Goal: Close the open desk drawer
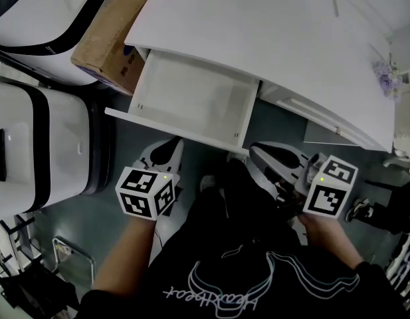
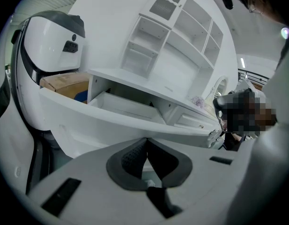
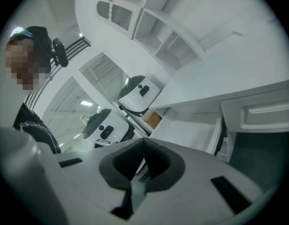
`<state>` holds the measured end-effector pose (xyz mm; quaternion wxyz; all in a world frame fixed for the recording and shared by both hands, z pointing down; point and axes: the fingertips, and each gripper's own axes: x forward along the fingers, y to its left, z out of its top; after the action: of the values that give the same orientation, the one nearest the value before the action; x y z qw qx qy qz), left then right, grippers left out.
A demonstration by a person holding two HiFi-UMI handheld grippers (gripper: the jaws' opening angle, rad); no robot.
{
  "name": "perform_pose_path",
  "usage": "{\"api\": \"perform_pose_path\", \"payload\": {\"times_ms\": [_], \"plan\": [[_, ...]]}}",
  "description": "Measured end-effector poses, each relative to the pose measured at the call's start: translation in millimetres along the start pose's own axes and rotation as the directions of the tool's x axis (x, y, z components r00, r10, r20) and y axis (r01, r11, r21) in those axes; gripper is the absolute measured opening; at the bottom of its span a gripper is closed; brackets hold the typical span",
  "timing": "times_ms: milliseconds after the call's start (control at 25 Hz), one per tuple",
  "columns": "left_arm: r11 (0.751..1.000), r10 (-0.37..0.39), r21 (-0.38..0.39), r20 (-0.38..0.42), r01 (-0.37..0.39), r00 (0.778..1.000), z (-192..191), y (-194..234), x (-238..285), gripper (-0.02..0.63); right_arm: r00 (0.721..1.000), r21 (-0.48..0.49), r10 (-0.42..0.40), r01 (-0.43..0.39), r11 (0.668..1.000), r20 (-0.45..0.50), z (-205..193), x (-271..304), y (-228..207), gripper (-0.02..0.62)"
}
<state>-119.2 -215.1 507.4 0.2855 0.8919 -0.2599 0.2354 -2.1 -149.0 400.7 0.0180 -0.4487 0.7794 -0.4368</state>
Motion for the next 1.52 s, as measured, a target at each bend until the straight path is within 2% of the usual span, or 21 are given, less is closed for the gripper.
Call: {"api": "perform_pose_path", "payload": {"times_ms": [800, 1160, 1520], "plan": [[0.996, 0.088, -0.032, -0.007, -0.089, 0.996, 41.1, 10.6, 45.5, 0.005, 1.0, 0.035, -0.011, 0.011, 0.999, 0.015, 49.9, -22.9, -53.9, 0.006], [0.996, 0.078, -0.037, 0.01, -0.077, 0.997, 60.0, 13.0, 66.1, 0.005, 0.999, -0.006, -0.032, 0.032, 0.999, 0.032, 70.9, -21.2, -67.8, 0.006], [0.996, 0.085, -0.043, 0.015, -0.084, 0.996, 75.4, 15.5, 83.2, 0.005, 0.999, -0.003, -0.033, 0.033, 0.999, 0.033, 85.5, -23.7, -78.5, 0.006]]}}
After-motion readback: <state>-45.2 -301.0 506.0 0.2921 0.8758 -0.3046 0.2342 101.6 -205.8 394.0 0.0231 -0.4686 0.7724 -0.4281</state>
